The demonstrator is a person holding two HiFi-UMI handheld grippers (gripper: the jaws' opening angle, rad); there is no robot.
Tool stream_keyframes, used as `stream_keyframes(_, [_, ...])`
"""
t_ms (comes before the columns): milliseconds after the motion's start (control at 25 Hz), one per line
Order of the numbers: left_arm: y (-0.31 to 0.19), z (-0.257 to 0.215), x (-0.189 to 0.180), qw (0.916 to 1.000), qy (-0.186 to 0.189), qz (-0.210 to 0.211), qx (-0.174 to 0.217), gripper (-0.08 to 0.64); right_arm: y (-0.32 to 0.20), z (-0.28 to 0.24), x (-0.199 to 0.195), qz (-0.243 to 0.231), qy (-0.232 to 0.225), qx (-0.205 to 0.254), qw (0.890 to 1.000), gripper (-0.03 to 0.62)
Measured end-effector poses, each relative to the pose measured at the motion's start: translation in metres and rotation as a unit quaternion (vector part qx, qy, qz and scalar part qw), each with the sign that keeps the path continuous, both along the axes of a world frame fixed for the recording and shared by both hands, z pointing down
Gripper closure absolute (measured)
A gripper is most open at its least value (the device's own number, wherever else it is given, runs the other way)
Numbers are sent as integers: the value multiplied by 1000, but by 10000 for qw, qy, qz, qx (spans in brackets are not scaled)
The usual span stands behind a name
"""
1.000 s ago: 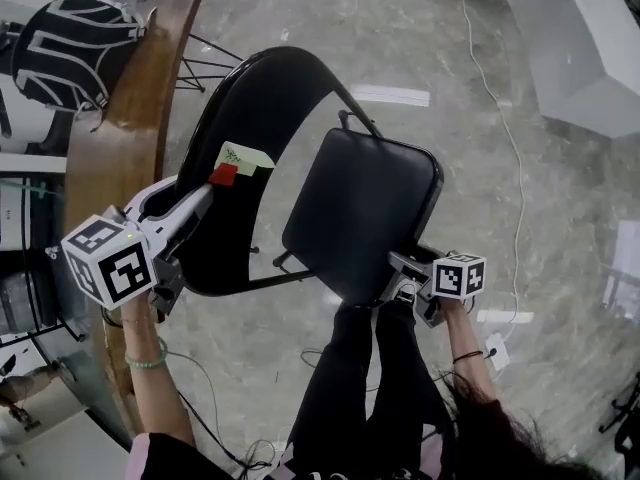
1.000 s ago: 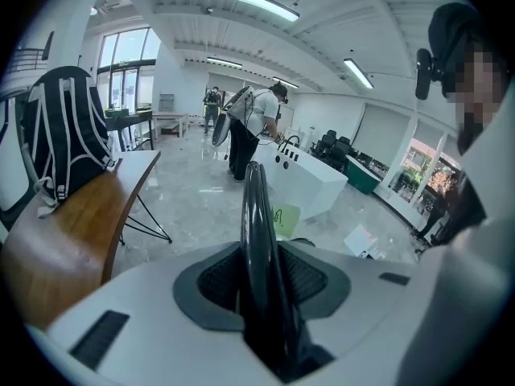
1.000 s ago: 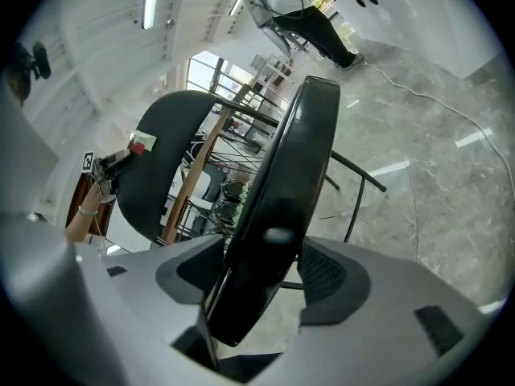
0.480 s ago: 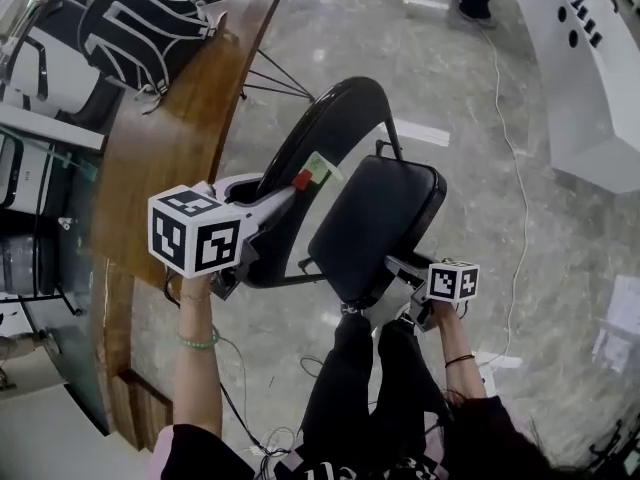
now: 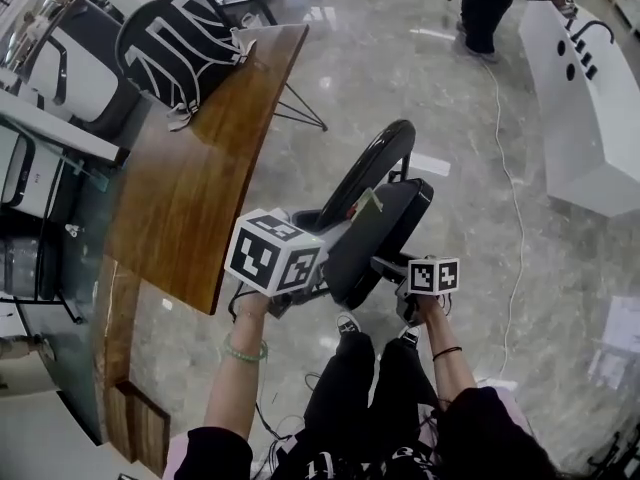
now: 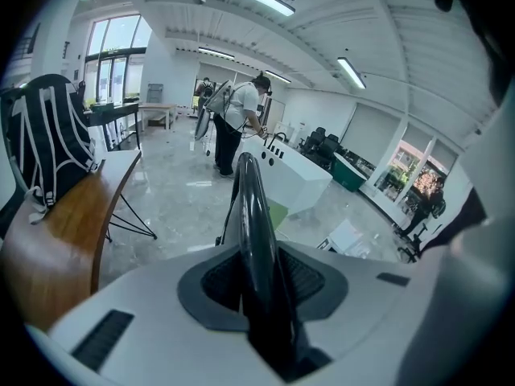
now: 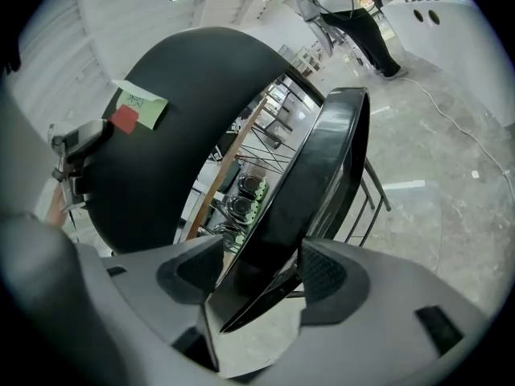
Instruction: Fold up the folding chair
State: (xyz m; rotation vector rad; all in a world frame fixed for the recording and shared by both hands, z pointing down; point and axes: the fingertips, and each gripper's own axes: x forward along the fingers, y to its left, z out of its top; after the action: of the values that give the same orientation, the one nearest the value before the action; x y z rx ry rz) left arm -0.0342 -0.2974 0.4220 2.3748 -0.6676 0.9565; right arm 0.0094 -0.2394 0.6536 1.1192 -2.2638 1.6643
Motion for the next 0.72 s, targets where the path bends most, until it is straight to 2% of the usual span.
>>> stream_keyframes(240, [-29, -7, -31, 9999, 119, -98, -33, 463, -35, -13, -35, -167, 178, 124, 9996, 291])
stream_keyframes(400, [-39, -8, -51, 9979, 260, -596, -74, 463, -58, -14, -54, -239, 284, 79, 9993, 293])
stream_keyframes(480, [-40, -9, -61, 9955, 361, -869, -101, 463, -66, -15, -61, -143, 199, 27, 9997, 293])
stream_keyframes(600, [-49, -11, -78, 9934, 504, -1017, -133, 465, -76, -20, -74, -29, 48, 28, 10000, 293])
stream_keyframes(720, [-67, -12, -107, 9927, 625, -1013, -199, 463, -86, -22, -97, -374, 316, 153, 9987, 295])
